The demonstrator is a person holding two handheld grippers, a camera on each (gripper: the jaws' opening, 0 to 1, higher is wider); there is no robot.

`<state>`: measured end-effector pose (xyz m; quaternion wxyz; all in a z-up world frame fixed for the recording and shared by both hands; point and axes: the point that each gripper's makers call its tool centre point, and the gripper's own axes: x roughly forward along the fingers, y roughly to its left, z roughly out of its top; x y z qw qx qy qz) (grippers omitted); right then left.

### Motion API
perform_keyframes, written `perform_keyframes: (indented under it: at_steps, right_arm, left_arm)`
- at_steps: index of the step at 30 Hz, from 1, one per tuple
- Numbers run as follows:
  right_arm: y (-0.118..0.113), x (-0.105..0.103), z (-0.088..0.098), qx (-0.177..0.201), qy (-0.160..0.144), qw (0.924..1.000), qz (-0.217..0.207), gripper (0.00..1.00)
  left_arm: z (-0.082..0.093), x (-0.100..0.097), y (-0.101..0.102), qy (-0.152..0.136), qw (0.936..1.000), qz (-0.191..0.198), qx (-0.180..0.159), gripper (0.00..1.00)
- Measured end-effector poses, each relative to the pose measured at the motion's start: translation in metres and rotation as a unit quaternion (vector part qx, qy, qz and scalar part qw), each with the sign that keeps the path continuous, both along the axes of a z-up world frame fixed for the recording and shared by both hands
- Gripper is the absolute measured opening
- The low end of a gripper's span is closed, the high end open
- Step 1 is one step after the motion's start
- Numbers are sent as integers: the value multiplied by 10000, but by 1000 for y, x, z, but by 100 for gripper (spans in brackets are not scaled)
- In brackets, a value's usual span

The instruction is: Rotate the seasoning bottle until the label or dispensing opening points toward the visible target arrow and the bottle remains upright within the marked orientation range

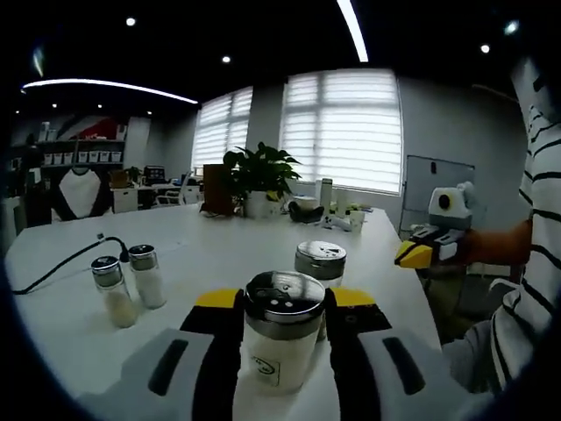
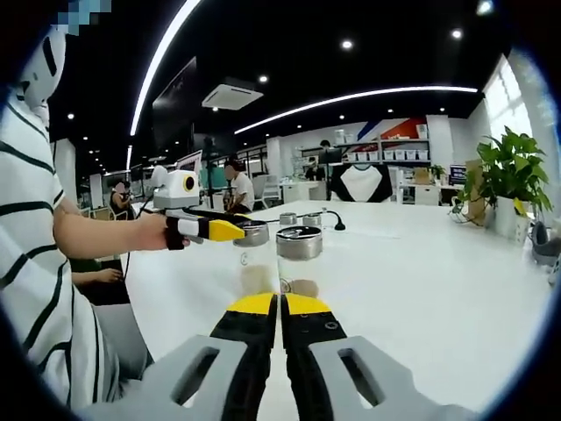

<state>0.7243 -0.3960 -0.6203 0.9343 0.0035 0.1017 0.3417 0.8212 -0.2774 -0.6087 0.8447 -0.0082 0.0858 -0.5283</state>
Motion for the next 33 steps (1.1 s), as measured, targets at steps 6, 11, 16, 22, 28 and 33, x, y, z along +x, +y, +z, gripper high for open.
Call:
perform_keyframes:
  at_steps: [6,11,16,22,28,33]
  right_arm:
    - [-3,2,1,47,-4,9999,-129,0]
    - [-5,4,0,194,8,9995,-267,0]
    - [-5,4,-1,145,14,9995,-282,0]
    - [-10,4,-1,160,9,9992,-356,0]
    - [-10,3,-1,160,19,9992,-364,0]
    - [-8,5,-1,182,23,9993,-332,0]
  left_arm:
    - [-1,1,-1,-26,9994,326,-67,39]
    - [-1,3,-3,34,9951,948,-282,39]
    - [-1,3,-5,45,9907,1308,-359,39]
    - [-1,4,-5,-28,9863,1602,-386,39]
    - [1,3,-5,151,9922,1196,-321,41]
    - [12,2,2,-65,9947,968,-345,47]
